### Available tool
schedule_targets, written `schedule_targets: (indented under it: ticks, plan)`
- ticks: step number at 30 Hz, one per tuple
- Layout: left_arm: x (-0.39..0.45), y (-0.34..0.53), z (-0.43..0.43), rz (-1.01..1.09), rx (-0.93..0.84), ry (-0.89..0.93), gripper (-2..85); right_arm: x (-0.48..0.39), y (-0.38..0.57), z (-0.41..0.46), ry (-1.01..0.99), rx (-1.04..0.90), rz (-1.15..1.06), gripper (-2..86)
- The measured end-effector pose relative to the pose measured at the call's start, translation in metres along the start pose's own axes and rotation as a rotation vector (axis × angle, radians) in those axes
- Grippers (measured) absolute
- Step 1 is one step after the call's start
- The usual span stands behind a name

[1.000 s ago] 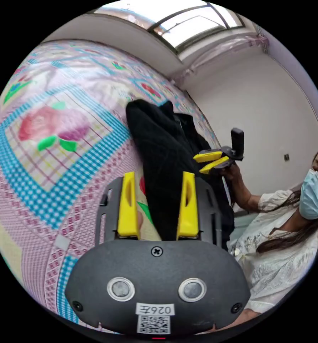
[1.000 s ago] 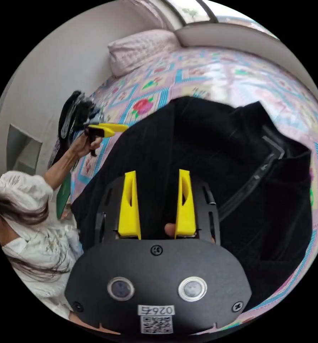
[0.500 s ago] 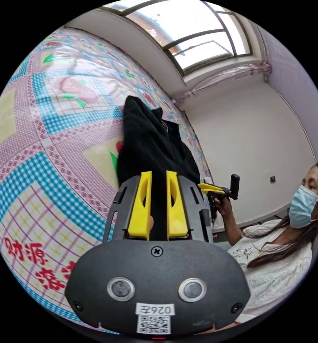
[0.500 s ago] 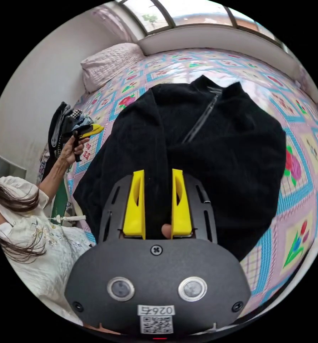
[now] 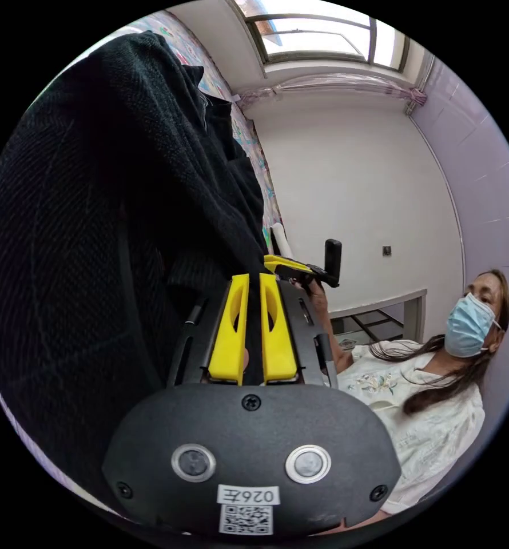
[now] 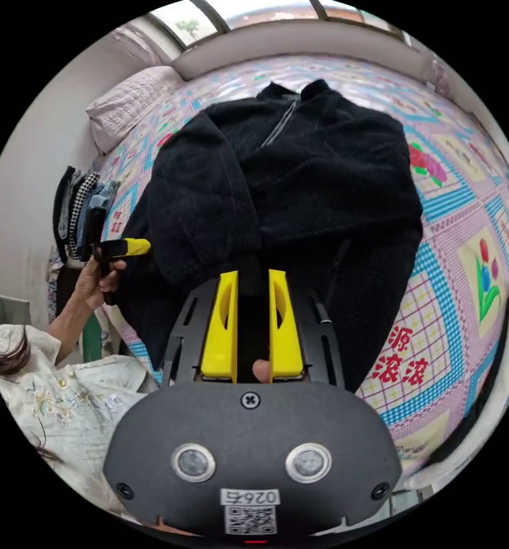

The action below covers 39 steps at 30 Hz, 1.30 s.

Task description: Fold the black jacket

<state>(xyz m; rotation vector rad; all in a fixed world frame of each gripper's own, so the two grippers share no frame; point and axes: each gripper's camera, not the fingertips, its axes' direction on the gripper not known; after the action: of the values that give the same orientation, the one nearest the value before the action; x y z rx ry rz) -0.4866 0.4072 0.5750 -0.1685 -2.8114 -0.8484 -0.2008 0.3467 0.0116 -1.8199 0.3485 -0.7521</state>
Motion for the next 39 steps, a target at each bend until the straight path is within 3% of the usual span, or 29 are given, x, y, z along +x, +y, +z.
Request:
schedule_targets:
  ticks: [4, 9, 13, 17, 19, 22, 24, 31, 36, 39]
  plan:
    - [0.011, 0.020, -0.030, 0.003, -0.057, -0.024, 3.8, 0.009, 0.035, -0.033, -0.089, 0.108, 0.026, 4.3]
    - [0.040, 0.050, -0.064, 0.008, -0.125, -0.310, 4.9, 0.005, 0.095, -0.069, -0.204, 0.171, 0.011, 4.2]
    - [0.043, 0.090, -0.103, -0.028, 0.042, -0.458, 4.0, 0.006, 0.143, -0.087, -0.203, 0.236, 0.018, 2.8]
    - [0.019, 0.153, -0.102, -0.101, 0.310, -0.350, 0.3, 0.023, 0.187, -0.099, -0.216, 0.292, 0.118, 1.5]
    - [-0.006, 0.171, -0.080, -0.180, 0.319, -0.272, 0.0, 0.030, 0.199, -0.102, -0.242, 0.305, 0.152, 1.4]
    - [-0.034, 0.173, -0.037, -0.236, 0.233, -0.143, 0.5, 0.036, 0.202, -0.111, -0.284, 0.324, 0.175, 1.7]
    - [-0.034, 0.158, -0.020, -0.210, 0.190, -0.150, 2.8, 0.031, 0.190, -0.123, -0.276, 0.336, 0.150, 2.8]
    - [0.003, 0.061, 0.004, -0.005, 0.107, -0.554, 18.0, 0.001, 0.113, -0.126, -0.204, 0.326, 0.057, 10.5]
    - [-0.017, 0.008, 0.035, 0.014, -0.014, -0.540, 17.5, 0.010, 0.049, -0.096, -0.351, 0.281, 0.171, 13.9]
    - [-0.034, -0.017, 0.063, 0.007, -0.143, -0.655, 7.8, 0.016, 0.024, -0.071, -0.436, 0.202, 0.262, 8.4]
